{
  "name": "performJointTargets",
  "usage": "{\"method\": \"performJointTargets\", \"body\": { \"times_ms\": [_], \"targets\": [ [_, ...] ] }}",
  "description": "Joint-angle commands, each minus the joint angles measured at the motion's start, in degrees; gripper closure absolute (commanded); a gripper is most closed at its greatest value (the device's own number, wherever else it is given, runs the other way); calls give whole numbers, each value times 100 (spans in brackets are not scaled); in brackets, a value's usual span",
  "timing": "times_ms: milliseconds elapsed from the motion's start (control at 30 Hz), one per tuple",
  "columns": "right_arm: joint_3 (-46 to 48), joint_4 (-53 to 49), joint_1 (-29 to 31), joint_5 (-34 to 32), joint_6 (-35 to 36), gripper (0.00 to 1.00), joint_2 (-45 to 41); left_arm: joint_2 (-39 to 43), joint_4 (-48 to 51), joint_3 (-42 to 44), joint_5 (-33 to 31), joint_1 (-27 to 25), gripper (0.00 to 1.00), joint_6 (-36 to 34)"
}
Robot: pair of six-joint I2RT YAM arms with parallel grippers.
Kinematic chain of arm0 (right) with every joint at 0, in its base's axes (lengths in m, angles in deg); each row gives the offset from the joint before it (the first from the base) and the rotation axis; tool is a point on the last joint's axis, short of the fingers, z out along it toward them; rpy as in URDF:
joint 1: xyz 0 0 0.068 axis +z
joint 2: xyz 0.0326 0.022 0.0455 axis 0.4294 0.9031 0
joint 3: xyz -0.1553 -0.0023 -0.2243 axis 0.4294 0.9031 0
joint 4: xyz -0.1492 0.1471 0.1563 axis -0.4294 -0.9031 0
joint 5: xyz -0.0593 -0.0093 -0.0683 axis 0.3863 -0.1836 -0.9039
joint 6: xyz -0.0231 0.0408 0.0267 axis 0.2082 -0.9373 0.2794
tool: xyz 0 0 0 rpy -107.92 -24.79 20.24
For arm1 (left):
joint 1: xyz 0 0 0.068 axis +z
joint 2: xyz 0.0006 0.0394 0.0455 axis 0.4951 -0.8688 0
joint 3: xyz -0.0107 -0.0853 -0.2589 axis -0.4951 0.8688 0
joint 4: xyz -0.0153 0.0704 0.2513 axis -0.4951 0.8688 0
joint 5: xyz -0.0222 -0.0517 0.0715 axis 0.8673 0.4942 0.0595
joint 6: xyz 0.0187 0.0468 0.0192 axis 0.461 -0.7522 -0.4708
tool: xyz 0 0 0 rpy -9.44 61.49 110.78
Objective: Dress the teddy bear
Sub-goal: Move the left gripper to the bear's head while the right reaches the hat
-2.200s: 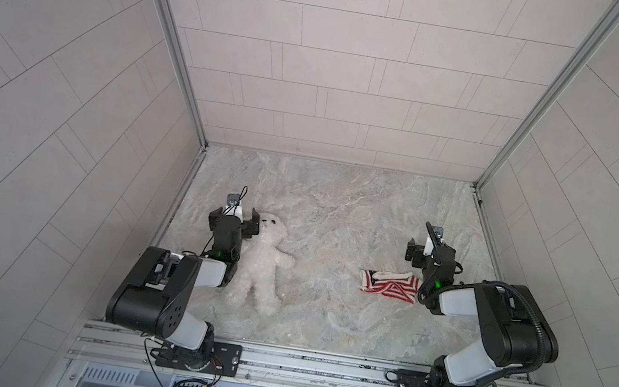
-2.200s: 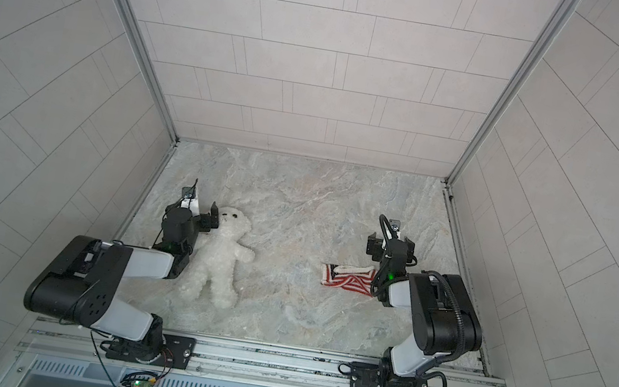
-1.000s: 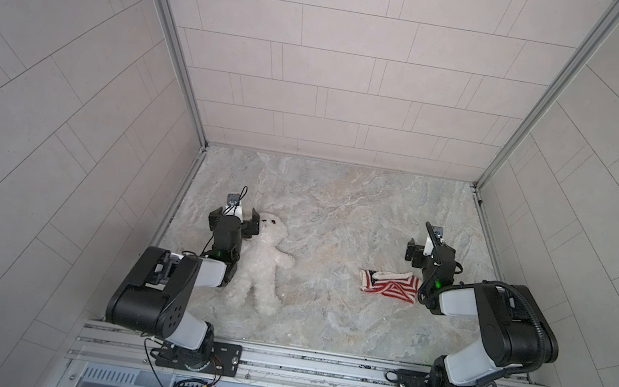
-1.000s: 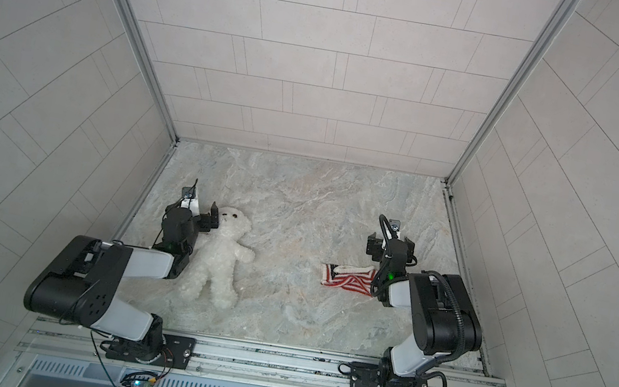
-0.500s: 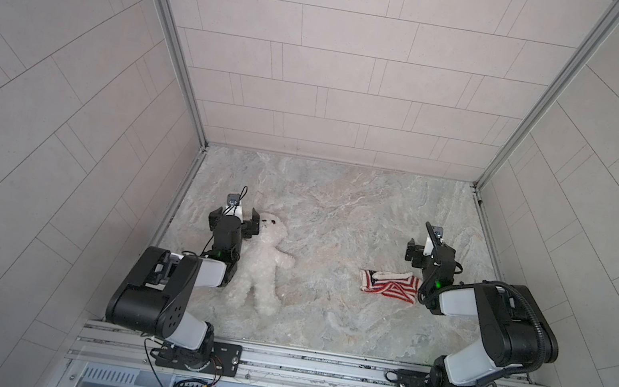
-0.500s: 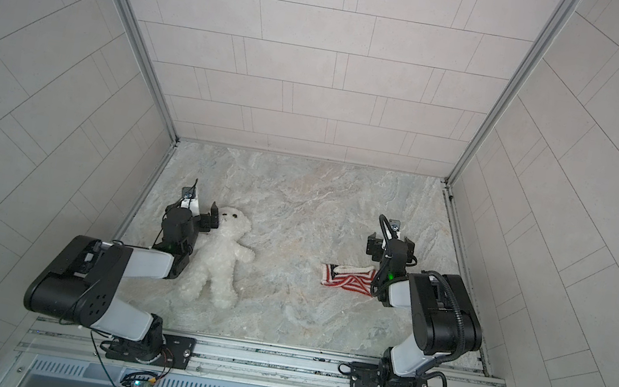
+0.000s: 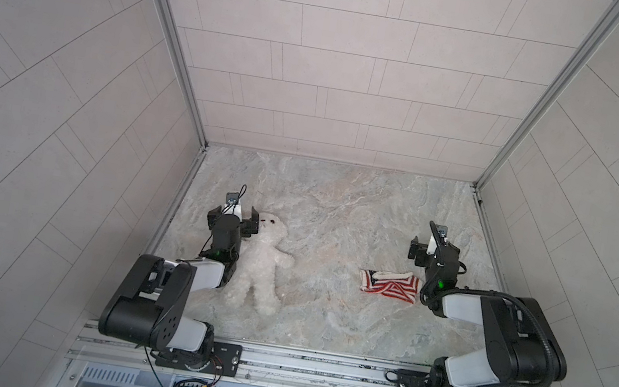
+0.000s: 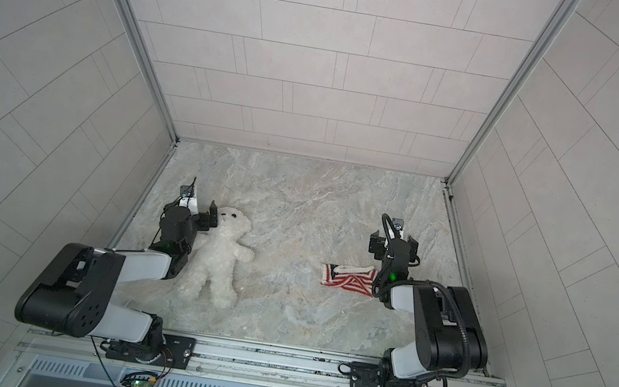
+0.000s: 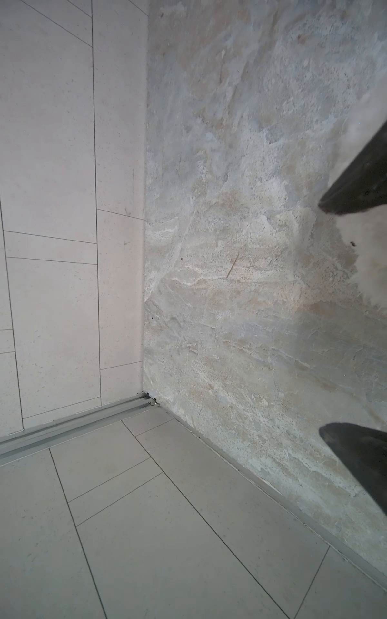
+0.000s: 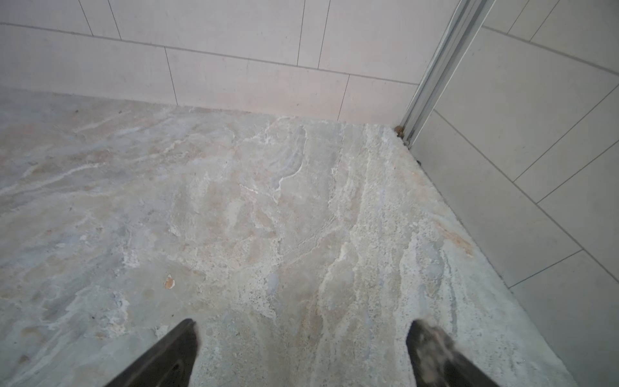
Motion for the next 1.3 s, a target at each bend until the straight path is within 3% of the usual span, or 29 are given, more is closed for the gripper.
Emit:
{"method": "performJointTargets", "body": {
  "times_ms": [0,100,200,400,533,633,900,1267],
  "targets": [
    [-155,-701,75,-214,64,0,-498,570,834,-308,55,-31,0,0],
    [-636,-2032,180,-610,-228,0,-998,1173,1498,-445,-26,-143,0,283],
    [-1126,-3306,223,-1073,-1080,0,-1390,1664,2037,-614,217,-361,0,665],
    [-1825,-5076,489,-839,-1808,0,-1743,2276,4173,-1382,733,-597,0,2592],
    [-2047,-5978,788,-349,-1939,0,-1785,2420,5767,-1836,1141,-641,0,3240],
    [-2085,-6465,1238,-103,-1858,0,-1936,2451,6706,-1994,1418,-767,0,3153],
    [-2107,-7232,2131,369,-2043,0,-2029,2448,7796,-1811,1460,-930,0,2989],
    [-1804,-7283,2709,926,-2414,4,-1994,2095,7577,-1348,1046,-1475,0,3405]
  ]
}}
